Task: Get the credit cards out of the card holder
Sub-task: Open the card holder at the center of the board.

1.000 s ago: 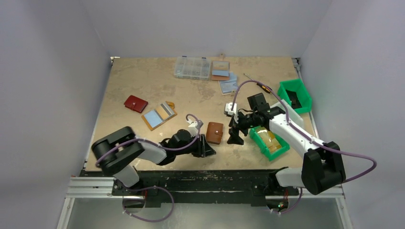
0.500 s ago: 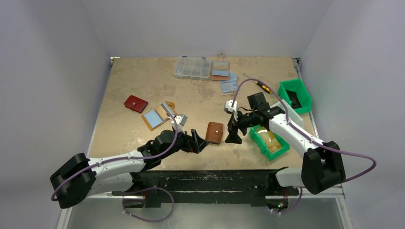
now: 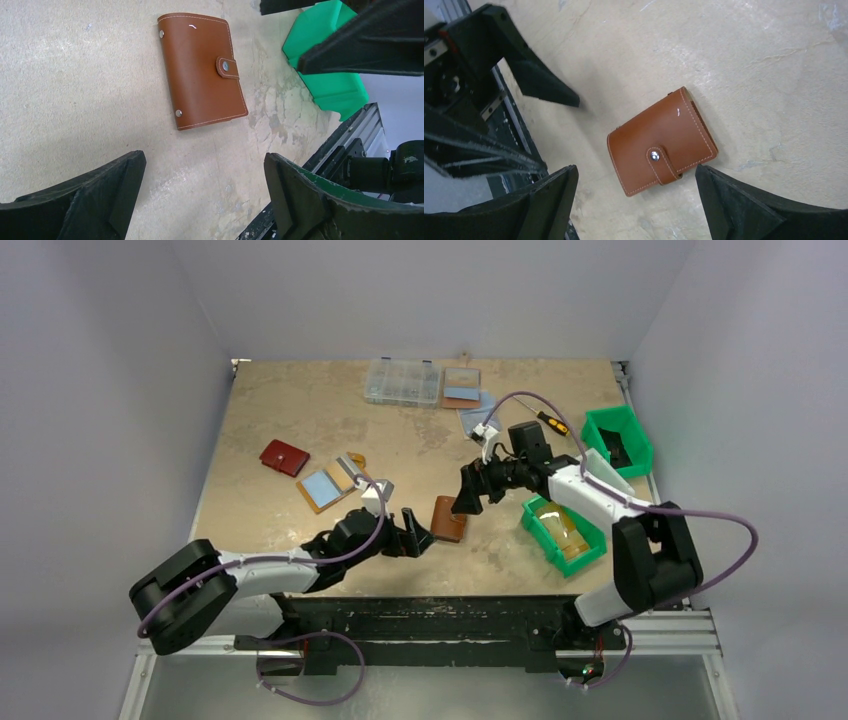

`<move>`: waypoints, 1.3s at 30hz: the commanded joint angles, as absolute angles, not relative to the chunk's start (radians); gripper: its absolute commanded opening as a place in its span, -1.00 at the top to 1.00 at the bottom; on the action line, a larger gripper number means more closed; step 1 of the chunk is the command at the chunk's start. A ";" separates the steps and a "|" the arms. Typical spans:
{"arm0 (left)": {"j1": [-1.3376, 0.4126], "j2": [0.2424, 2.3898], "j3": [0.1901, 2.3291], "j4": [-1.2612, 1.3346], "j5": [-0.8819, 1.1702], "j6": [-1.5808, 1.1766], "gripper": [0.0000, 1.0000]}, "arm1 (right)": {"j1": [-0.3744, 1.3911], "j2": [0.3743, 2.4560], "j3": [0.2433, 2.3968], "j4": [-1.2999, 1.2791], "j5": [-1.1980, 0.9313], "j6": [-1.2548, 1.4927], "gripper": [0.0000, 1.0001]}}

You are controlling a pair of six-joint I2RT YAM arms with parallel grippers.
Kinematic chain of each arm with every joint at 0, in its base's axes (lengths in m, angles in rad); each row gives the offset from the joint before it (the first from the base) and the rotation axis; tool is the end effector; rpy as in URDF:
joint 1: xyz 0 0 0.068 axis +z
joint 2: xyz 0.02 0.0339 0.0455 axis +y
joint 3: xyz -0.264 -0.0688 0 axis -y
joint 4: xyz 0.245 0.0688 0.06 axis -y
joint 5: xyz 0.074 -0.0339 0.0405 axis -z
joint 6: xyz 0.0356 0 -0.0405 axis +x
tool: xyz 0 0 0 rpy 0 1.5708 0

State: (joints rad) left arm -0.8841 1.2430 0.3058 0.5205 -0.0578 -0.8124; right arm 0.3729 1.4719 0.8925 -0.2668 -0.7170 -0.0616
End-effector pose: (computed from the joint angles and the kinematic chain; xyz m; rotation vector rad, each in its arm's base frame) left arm 0.1465 -0.1755 0.1572 0.0365 2.1405 -1.0042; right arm 0.2696 0.1306 0.2168 -0.8329 2.2241 1.0085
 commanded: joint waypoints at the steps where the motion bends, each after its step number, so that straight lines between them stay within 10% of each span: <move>1: -0.877 1.275 0.310 0.611 -0.062 -0.827 -0.92 | 0.376 1.556 0.969 -0.206 -0.682 0.106 -0.93; 19: -0.873 1.380 0.303 0.683 -0.056 -0.831 -0.83 | 0.378 1.764 1.027 -0.258 -0.625 0.136 -0.38; 39: -0.869 1.384 0.300 0.701 -0.069 -0.862 -0.79 | 0.566 1.605 1.104 -0.467 -0.486 -0.407 -0.34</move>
State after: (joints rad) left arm -0.8772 1.3811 0.2970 0.6426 -0.0582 -0.8318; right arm 0.4442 1.6054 1.0542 -0.4015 -0.5934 -0.2462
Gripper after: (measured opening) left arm 0.910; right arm 0.711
